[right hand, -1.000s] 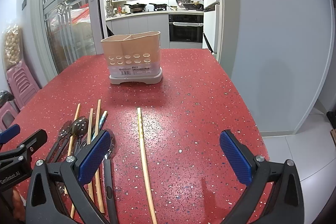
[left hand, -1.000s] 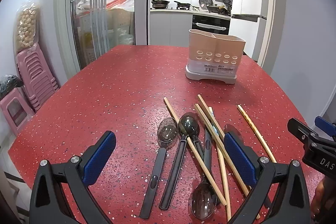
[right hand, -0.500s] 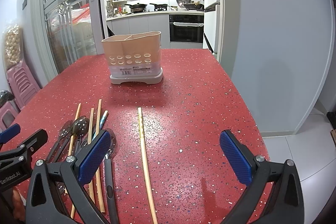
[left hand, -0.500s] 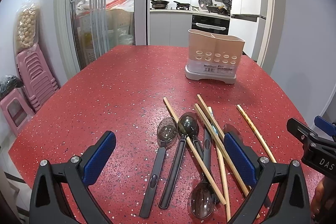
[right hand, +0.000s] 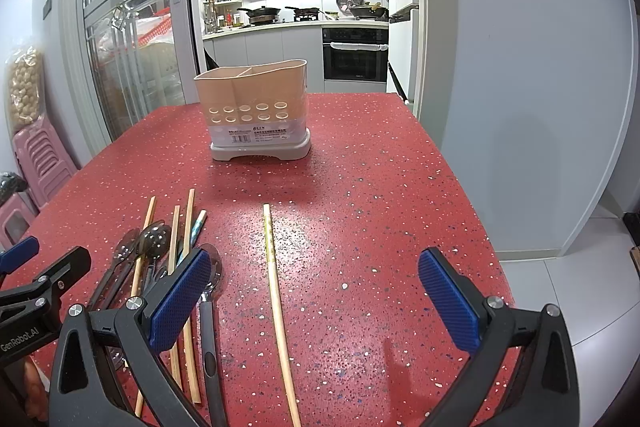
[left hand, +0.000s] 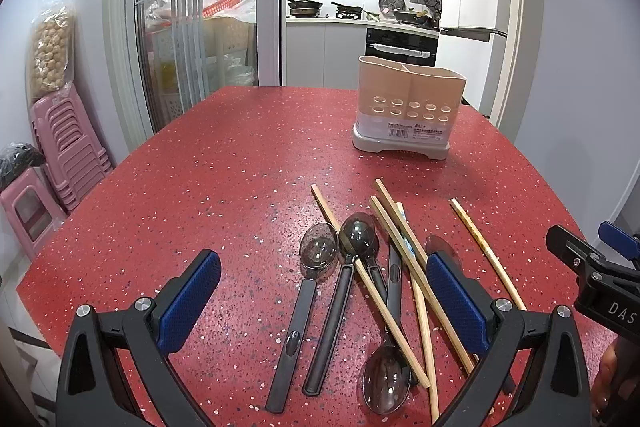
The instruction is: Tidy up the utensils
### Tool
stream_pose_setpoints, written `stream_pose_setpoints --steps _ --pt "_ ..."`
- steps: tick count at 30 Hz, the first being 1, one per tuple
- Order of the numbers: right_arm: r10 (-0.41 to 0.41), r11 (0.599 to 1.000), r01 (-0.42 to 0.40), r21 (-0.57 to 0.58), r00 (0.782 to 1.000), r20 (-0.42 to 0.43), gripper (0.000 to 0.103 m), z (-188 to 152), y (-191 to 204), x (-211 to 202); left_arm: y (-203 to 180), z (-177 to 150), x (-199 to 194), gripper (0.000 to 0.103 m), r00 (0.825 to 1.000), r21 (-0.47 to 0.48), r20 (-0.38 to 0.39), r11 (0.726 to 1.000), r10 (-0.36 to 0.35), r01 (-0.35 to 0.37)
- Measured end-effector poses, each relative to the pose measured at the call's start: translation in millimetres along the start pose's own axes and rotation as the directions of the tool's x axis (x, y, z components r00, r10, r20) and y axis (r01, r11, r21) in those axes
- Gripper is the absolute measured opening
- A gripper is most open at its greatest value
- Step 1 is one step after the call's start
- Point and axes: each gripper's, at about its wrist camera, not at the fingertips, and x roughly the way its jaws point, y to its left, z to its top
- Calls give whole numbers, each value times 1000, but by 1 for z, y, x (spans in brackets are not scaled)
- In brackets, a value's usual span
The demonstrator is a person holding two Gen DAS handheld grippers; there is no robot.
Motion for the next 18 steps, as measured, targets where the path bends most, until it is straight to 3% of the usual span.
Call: stream_pose_setpoints --steps 18 --pt "1 1000 -1 -1 1000 -3 103 -2 3 -1 -1 -1 -1 103 1000 -2 -3 1000 1 -1"
